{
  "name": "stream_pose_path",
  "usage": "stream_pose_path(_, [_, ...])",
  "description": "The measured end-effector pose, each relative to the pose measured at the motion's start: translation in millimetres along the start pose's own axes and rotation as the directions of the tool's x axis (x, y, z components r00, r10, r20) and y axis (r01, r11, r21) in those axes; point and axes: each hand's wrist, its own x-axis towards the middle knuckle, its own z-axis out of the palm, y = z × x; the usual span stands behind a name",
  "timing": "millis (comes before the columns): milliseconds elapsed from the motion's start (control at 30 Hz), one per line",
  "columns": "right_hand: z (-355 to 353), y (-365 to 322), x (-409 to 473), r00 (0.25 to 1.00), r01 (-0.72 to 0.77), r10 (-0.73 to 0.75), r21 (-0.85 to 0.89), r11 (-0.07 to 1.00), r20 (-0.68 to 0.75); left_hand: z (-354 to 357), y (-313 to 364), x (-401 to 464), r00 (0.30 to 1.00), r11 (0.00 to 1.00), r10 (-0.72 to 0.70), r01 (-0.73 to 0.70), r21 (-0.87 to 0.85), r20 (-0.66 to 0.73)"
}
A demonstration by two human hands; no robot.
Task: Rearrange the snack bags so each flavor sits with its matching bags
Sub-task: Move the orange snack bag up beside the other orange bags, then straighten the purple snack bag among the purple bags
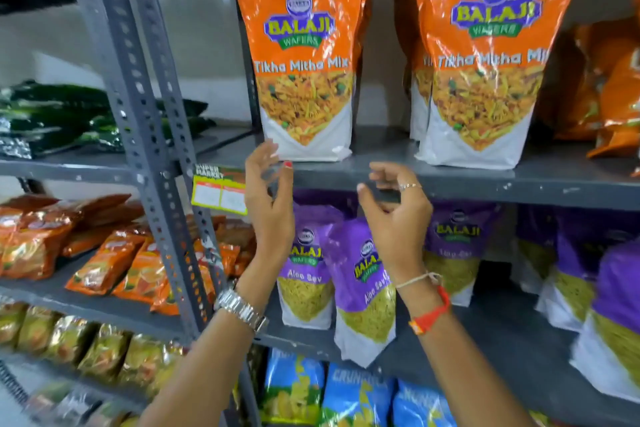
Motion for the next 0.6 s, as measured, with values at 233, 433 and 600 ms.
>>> stream_pose_path(233, [-48, 122, -87, 0.929, -0.305, 0.337, -0.2, 0.931, 0.154, -3, -57, -139, 0.918, 0.919, -0.394, 0.394, -0.002, 0.044])
stream_pose_path(433, [-60, 172, -98, 0.567, -0.711, 0.756, -0.269, 0.65, 0.328, 1, -95, -198, 0.62, 0.623, -0.775, 0.782, -0.022, 0.119])
stream_pose_path(600, [-63, 194, -81, 0.383, -0.77, 0.768, -0.283, 0.572, 0.513, 5, -114, -203, 0.344, 0.329, -0.886, 0.939, -0.101, 0.313])
